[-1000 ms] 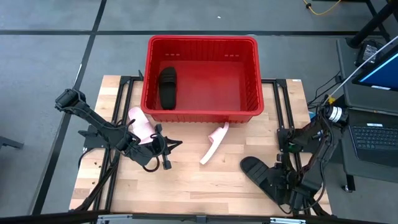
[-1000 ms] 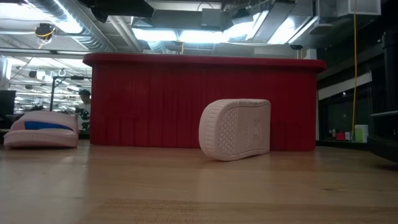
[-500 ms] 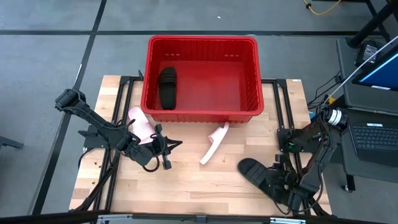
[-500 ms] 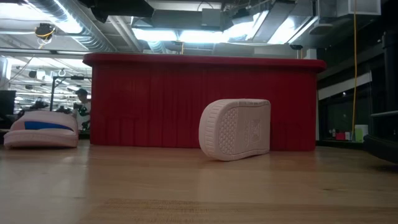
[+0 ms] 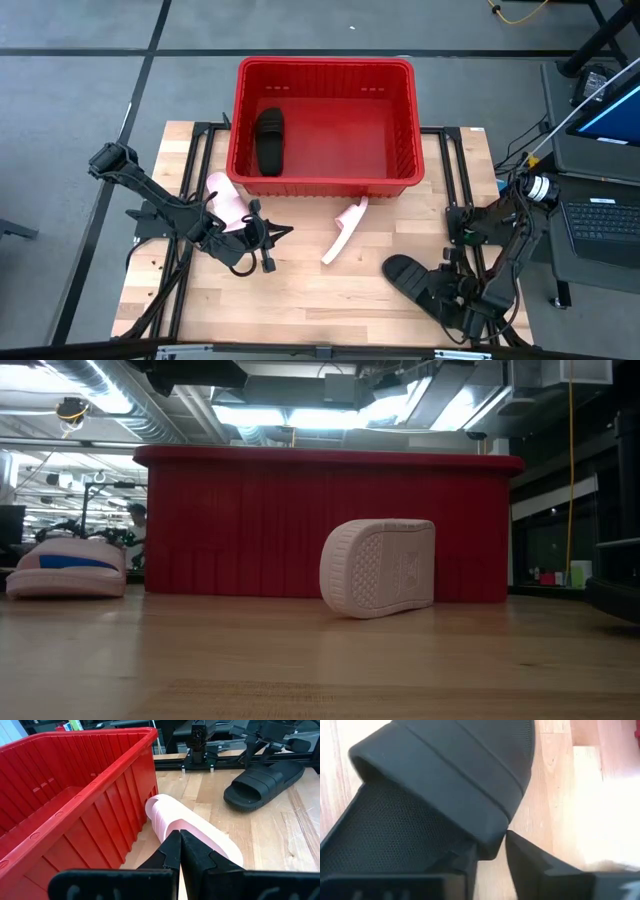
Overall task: Pick and place slides into bin
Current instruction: Put the black slide into the red bin
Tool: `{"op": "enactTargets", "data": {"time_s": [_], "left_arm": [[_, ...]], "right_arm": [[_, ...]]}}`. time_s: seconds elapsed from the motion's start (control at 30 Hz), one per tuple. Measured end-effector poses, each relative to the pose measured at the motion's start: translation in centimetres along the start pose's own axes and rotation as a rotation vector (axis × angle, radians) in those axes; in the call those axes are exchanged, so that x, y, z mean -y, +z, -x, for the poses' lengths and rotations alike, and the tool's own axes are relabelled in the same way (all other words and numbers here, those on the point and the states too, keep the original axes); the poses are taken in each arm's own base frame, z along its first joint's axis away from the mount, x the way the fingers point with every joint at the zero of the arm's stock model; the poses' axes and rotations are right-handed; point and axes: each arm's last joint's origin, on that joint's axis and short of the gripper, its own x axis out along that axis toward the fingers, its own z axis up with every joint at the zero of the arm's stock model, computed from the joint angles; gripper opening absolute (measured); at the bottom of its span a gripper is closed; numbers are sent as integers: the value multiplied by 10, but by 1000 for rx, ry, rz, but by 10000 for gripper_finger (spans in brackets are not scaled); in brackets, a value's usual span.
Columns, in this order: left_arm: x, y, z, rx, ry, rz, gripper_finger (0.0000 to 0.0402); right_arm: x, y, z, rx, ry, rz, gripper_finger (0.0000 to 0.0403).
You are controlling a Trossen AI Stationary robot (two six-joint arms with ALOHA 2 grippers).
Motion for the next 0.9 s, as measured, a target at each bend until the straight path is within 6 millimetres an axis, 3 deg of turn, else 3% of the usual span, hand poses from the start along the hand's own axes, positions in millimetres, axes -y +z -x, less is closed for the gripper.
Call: {"op": "enactTargets", "data": {"time_s": [0.2, 0.5, 0.9], "left_arm": [[0, 0, 0, 0, 0, -1, 2], [1, 7, 0, 53, 10, 35, 2], [3, 13, 1, 95, -47, 6, 2]], "right_arm": [[0, 0, 0, 3, 5, -29, 14], [0, 13, 0, -14, 14, -237, 12], [0, 46, 14, 3, 27, -343, 12]]}}
